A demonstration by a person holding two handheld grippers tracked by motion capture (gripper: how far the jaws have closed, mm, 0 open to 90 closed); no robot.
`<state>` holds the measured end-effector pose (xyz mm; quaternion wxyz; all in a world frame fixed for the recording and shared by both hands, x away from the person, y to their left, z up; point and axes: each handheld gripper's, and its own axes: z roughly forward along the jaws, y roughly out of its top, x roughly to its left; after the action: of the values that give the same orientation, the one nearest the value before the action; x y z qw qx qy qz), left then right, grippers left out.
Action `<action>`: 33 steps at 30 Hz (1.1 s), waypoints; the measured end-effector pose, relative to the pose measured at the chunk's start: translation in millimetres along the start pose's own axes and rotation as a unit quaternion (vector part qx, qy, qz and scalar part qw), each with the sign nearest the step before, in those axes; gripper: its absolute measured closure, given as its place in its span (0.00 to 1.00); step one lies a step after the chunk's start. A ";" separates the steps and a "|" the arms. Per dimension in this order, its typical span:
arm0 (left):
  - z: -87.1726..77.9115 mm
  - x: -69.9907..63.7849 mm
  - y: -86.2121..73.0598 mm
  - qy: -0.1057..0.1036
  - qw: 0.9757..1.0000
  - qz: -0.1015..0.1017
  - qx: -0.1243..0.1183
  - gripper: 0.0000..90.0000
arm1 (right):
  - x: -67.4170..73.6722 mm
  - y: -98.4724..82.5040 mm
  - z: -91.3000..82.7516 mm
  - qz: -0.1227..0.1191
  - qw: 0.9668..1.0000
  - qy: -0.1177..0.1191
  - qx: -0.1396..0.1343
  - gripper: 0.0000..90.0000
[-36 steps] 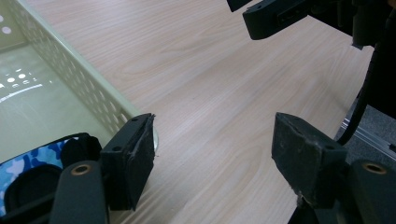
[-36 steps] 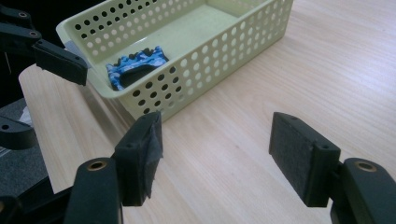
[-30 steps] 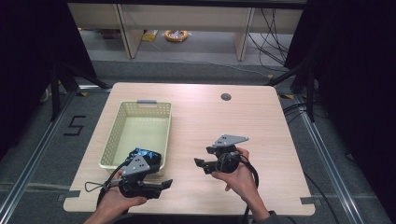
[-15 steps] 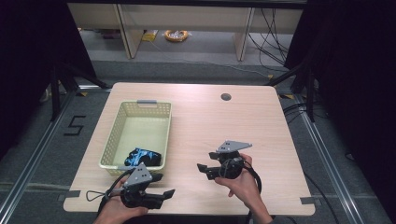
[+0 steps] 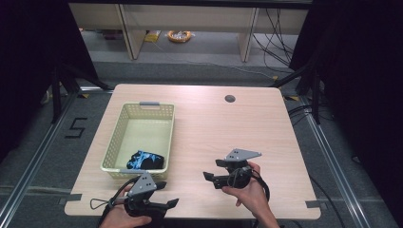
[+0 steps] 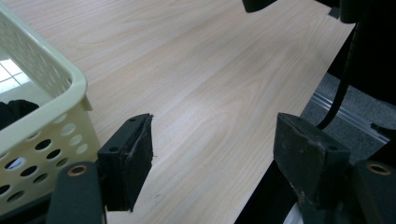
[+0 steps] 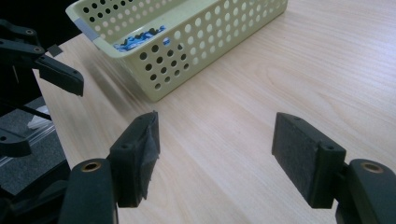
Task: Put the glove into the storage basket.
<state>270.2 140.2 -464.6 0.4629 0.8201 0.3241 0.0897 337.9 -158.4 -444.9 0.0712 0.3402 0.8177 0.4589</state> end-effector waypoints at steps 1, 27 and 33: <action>0.7 0.6 -1.6 -0.002 1.000 0.006 0.003 0.31 | 2.7 -1.6 -1.3 0.017 1.000 -0.001 0.004 0.37; 8.2 5.1 -36.8 0.025 0.999 -0.003 0.021 0.31 | 7.7 -45.4 -12.6 0.019 1.000 0.008 0.003 0.37; 7.1 7.5 -40.0 0.021 0.999 0.005 0.032 0.28 | 6.2 -53.9 -15.5 0.014 1.000 0.011 0.005 0.34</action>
<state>261.2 154.3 -502.3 0.4289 0.8342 0.3323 0.0987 300.2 -184.1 -478.0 0.0543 0.3473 0.8157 0.4594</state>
